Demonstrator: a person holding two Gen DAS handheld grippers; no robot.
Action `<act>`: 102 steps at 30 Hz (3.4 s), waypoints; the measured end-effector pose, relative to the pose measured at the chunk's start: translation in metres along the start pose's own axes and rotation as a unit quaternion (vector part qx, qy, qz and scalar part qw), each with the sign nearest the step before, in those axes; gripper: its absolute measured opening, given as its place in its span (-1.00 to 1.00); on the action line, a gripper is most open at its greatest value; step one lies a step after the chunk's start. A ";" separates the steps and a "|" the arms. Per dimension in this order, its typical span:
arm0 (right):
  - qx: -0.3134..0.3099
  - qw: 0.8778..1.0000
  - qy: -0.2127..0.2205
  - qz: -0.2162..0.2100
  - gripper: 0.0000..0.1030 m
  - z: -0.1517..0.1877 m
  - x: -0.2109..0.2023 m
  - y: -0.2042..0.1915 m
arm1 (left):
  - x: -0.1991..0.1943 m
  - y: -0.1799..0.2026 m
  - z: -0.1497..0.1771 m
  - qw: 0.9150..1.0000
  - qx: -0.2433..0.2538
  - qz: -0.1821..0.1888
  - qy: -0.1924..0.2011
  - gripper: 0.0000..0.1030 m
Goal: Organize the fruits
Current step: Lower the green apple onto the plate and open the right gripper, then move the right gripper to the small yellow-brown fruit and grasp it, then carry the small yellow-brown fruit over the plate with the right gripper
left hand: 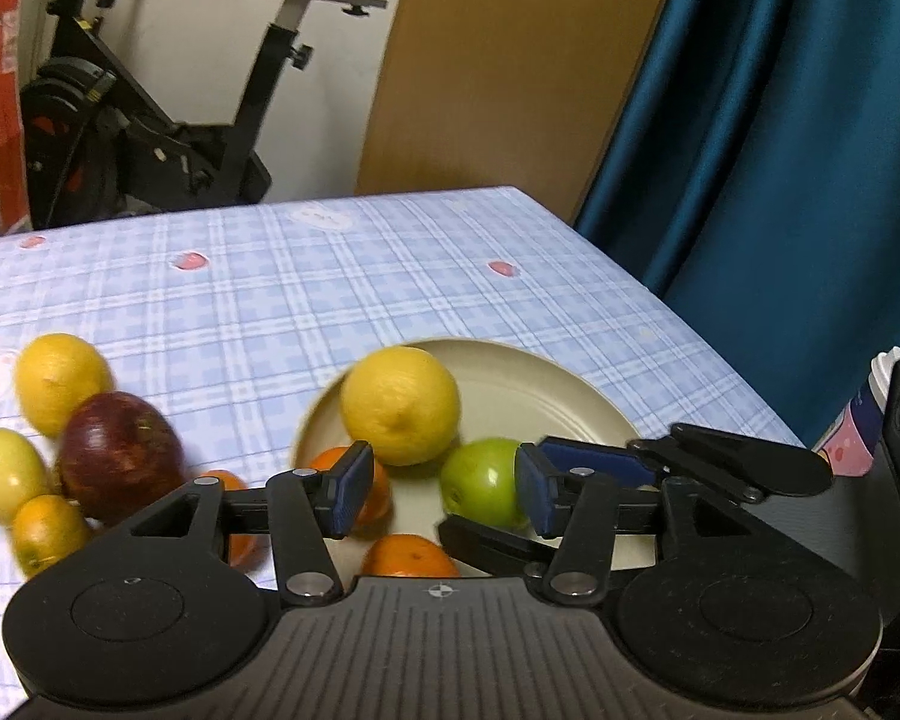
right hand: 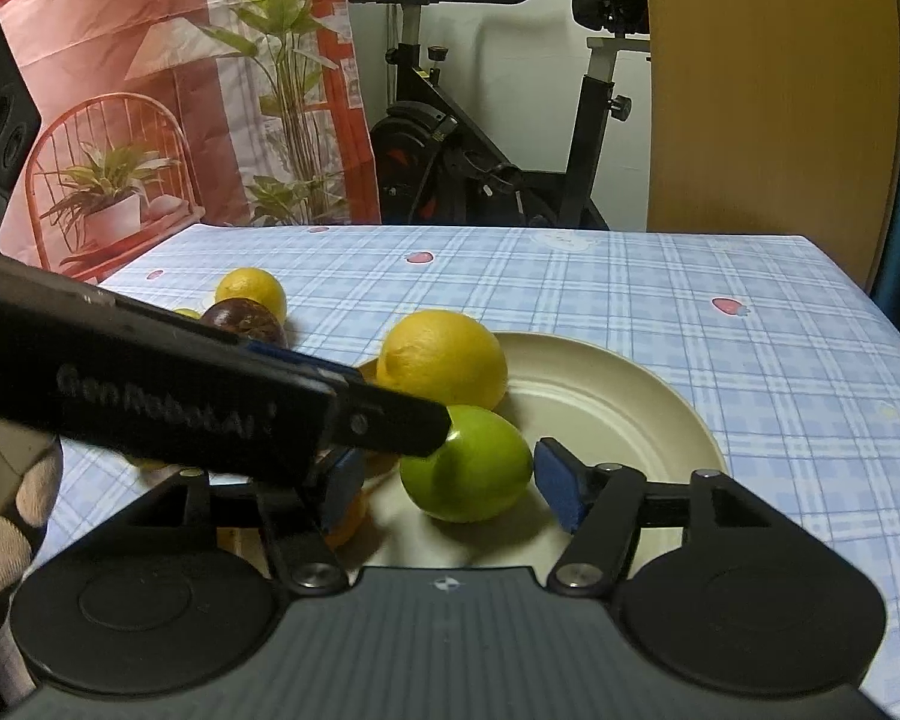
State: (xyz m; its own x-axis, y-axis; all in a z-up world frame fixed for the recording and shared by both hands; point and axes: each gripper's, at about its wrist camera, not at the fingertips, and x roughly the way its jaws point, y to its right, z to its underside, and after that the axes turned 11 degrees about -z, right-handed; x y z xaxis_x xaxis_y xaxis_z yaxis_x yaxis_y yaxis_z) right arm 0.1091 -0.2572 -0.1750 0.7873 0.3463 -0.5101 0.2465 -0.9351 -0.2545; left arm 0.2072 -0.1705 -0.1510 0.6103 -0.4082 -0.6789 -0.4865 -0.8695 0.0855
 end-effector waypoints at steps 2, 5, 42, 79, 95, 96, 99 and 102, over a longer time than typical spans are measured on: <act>0.001 1.000 0.001 0.004 0.27 0.001 -0.002 -0.003 | -0.007 -0.004 0.002 1.000 -0.002 -0.005 0.005 0.06; 0.005 1.000 0.001 0.012 0.30 0.003 -0.006 -0.007 | -0.018 -0.010 0.006 1.000 -0.003 -0.014 0.013 0.06; -0.076 0.996 -0.010 -0.053 -0.09 0.045 -0.016 -0.099 | -0.103 -0.089 0.075 0.990 -0.081 -0.100 0.053 0.03; -0.045 0.997 0.020 -0.066 -0.40 0.047 -0.022 -0.086 | -0.101 -0.082 0.073 0.990 -0.063 -0.104 0.073 0.01; -0.012 0.997 0.071 -0.039 -0.40 0.039 -0.035 -0.062 | -0.080 -0.069 0.040 0.993 -0.002 -0.090 0.073 -0.17; -0.010 0.997 0.073 -0.039 -0.40 0.040 -0.036 -0.061 | -0.078 -0.068 0.040 0.993 0.003 -0.090 0.070 -0.18; -0.004 0.996 0.078 -0.038 -0.40 0.040 -0.038 -0.058 | -0.070 -0.065 0.039 0.994 0.019 -0.087 0.060 -0.35; 0.001 0.996 0.080 -0.039 -0.40 0.040 -0.038 -0.055 | -0.061 -0.064 0.037 0.995 0.028 -0.088 0.047 -0.35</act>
State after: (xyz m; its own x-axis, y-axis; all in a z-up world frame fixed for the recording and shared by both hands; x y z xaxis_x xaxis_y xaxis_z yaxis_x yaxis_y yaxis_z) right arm 0.0434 -0.2157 -0.1747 0.8459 0.4014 -0.3512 0.3090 -0.9055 -0.2907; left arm 0.1775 -0.0798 -0.1422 0.7435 -0.2771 -0.6086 -0.3993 -0.9140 -0.0717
